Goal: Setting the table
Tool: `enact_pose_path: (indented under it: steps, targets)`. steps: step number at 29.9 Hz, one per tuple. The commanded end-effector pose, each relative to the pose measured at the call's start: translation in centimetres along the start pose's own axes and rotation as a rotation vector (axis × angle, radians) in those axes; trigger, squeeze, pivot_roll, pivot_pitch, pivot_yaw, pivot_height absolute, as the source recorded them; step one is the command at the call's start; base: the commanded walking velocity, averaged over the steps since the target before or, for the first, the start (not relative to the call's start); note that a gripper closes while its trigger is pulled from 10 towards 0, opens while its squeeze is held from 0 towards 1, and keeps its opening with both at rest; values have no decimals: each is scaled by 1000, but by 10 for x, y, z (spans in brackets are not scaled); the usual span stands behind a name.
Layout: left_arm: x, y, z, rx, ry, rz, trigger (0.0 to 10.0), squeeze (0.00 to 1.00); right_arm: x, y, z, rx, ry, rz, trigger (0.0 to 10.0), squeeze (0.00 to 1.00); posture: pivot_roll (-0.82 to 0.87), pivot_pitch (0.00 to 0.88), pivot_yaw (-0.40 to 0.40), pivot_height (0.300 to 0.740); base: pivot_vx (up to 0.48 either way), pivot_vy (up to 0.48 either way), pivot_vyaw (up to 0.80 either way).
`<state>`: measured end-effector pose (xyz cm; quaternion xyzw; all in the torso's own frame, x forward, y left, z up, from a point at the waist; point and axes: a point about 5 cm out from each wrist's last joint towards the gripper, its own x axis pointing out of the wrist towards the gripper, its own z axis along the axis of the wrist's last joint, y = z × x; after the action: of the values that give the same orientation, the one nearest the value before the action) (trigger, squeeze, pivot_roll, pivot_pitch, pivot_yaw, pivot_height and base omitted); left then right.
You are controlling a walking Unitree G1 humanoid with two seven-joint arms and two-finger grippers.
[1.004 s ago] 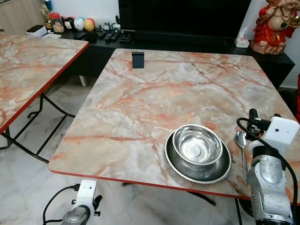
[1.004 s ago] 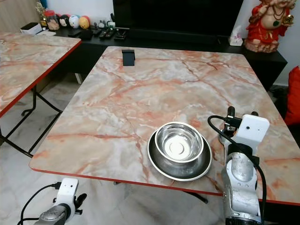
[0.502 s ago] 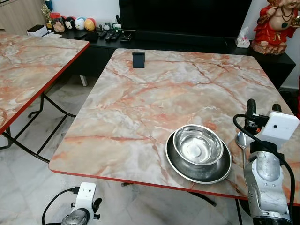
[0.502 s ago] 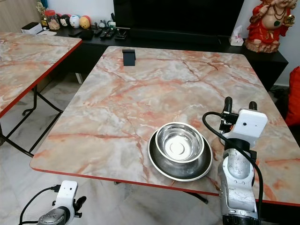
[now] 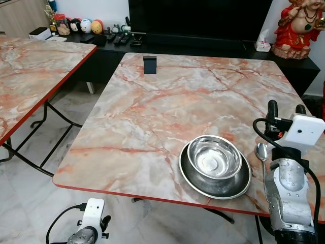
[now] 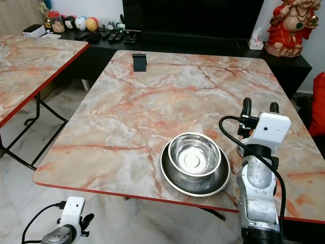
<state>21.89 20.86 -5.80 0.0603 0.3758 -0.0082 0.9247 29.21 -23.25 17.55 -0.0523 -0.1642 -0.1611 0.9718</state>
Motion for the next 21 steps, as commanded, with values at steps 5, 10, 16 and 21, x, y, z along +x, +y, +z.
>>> enact_pose_path:
  steps: [5, 10, 16, 21]
  targets:
    - [1, -2, 2, -8, 6, 2, 10000, 0, 5, -1, 3, 1, -11, 2, 10000, 0, 37, 0, -25, 740, 0, 0, 0]
    - [1, -2, 0, -19, 13, 11, 10000, 0, 9, 2, 5, 9, -12, 5, 10000, 0, 37, 0, -27, 740, 0, 0, 0]
    - [1, -2, 0, -30, 18, 16, 10000, 0, 10, 2, 4, 9, -8, 10, 10000, 0, 40, 0, -30, 740, 0, 0, 0]
    - [1, -3, -1, -34, 22, 15, 10000, 0, 10, 3, 3, 11, -4, 14, 10000, 0, 41, 0, -32, 740, 0, 0, 0]
